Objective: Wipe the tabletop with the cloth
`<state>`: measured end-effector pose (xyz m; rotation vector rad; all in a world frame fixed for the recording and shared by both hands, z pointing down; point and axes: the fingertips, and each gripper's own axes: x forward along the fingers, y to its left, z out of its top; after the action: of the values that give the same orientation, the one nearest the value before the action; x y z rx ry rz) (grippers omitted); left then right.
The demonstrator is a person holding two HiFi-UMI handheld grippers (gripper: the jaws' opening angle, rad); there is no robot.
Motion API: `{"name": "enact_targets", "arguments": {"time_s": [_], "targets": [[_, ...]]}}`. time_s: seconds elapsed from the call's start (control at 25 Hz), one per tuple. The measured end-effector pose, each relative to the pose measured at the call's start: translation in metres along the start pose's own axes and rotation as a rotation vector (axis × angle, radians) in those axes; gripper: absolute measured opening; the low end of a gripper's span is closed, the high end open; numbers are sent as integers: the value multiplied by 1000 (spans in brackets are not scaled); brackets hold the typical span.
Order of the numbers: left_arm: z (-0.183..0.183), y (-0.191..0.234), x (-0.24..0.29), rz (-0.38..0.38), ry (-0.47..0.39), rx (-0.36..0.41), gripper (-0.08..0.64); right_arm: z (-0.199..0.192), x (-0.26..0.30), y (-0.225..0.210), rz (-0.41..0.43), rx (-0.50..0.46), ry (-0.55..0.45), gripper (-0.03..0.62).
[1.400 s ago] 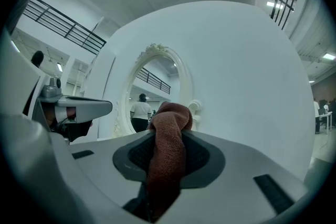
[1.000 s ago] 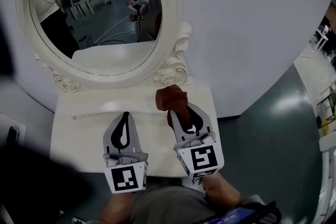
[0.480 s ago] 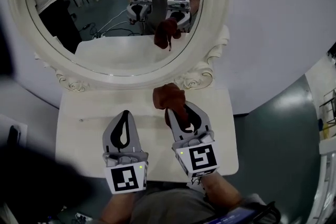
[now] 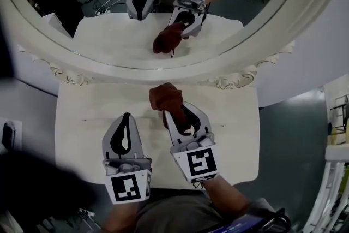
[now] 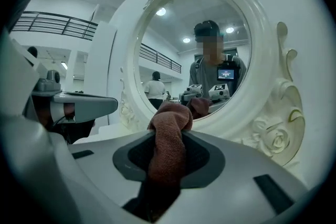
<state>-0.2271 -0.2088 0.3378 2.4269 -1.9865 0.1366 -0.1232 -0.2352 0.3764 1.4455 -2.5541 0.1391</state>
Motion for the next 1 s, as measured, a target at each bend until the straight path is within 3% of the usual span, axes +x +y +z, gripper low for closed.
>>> {"name": "enact_targets", "arguments": {"time_s": [0.36, 0.6, 0.76, 1.0], "targets": [[9, 7, 24, 31, 75, -21, 11, -14, 27, -8, 39, 29, 136, 104], [9, 9, 18, 55, 119, -43, 11, -19, 23, -5, 43, -76, 222, 104], [-10, 20, 20, 55, 119, -53, 10, -39, 37, 6, 40, -119, 295, 104], [-17, 23, 20, 57, 115, -53, 9, -52, 44, 5, 46, -72, 373, 103]]}}
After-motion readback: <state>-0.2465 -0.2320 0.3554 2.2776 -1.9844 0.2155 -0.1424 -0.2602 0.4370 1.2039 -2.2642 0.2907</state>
